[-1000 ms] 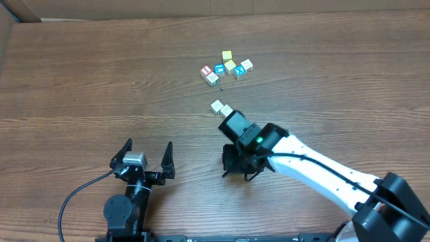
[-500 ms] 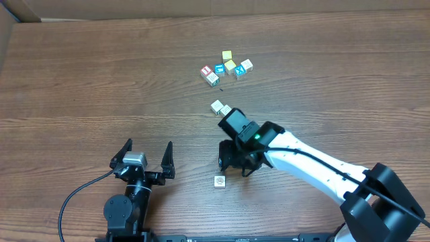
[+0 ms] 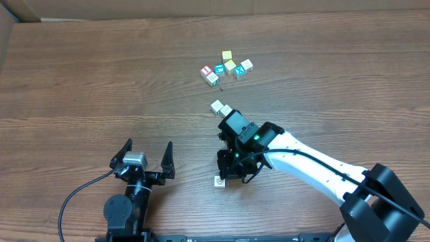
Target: Flip 3 blocks
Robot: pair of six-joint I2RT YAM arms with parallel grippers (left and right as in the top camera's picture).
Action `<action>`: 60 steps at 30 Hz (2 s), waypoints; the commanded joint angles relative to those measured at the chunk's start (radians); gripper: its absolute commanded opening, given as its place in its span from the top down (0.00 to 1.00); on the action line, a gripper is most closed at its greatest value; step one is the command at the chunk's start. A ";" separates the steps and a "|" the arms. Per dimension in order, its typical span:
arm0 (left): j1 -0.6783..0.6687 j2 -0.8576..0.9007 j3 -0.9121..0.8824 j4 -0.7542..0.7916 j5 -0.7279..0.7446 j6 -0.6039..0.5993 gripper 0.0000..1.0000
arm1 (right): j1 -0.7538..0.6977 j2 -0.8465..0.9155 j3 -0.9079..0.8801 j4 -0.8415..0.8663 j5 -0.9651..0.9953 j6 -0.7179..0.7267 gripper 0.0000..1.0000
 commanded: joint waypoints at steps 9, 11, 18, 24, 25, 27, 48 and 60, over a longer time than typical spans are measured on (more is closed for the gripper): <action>-0.008 -0.007 -0.003 -0.002 0.001 0.022 0.00 | 0.097 0.009 -0.006 -0.008 0.173 0.171 0.96; -0.008 -0.007 -0.003 -0.002 0.001 0.022 0.00 | 0.097 0.019 -0.006 -0.005 0.174 0.190 0.96; -0.008 -0.007 -0.003 -0.002 0.001 0.023 0.00 | 0.095 0.063 -0.053 0.061 0.170 0.231 0.96; -0.008 -0.007 -0.003 -0.002 0.001 0.022 0.00 | 0.066 0.074 -0.054 0.056 0.170 0.246 0.96; -0.008 -0.007 -0.003 -0.002 0.001 0.022 0.00 | 0.053 0.074 -0.054 0.053 0.170 0.249 0.96; -0.008 -0.008 -0.003 -0.002 0.001 0.023 0.00 | 0.024 0.074 -0.054 0.046 0.170 0.249 0.96; -0.008 -0.007 -0.003 -0.002 0.001 0.022 0.00 | -0.048 0.044 -0.004 0.026 -0.007 0.124 0.96; -0.008 -0.007 -0.003 -0.002 0.001 0.022 0.00 | -0.028 0.075 -0.065 0.102 -0.006 0.137 0.96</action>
